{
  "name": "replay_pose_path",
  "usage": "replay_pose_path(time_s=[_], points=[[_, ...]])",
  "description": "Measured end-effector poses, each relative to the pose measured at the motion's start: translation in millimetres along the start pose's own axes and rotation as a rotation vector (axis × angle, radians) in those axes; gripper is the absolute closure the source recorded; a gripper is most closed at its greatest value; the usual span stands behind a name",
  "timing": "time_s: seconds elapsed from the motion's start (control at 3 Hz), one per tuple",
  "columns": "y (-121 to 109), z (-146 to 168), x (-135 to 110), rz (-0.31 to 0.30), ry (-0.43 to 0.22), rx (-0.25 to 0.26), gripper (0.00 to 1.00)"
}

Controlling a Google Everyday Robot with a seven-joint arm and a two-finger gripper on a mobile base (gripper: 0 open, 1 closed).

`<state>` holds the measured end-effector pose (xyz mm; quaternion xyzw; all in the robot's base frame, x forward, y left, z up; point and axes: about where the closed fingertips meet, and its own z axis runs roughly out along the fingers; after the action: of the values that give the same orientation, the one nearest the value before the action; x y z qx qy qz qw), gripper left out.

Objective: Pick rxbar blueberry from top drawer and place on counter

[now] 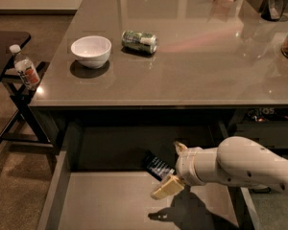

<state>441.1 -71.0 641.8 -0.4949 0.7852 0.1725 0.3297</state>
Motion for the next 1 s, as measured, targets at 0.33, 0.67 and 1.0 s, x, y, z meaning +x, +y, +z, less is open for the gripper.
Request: replay_pose_path(time_s=[0.33,0.67,1.0], points=[[3.7,13.1,1.1,-0.009,-0.015,0.033,0.00],[-0.3,27.3,12.6,-0.021,0.003,0.082,0.00],[-12.2,43.8,21.9,-0.025,0.020,0.136,0.00]])
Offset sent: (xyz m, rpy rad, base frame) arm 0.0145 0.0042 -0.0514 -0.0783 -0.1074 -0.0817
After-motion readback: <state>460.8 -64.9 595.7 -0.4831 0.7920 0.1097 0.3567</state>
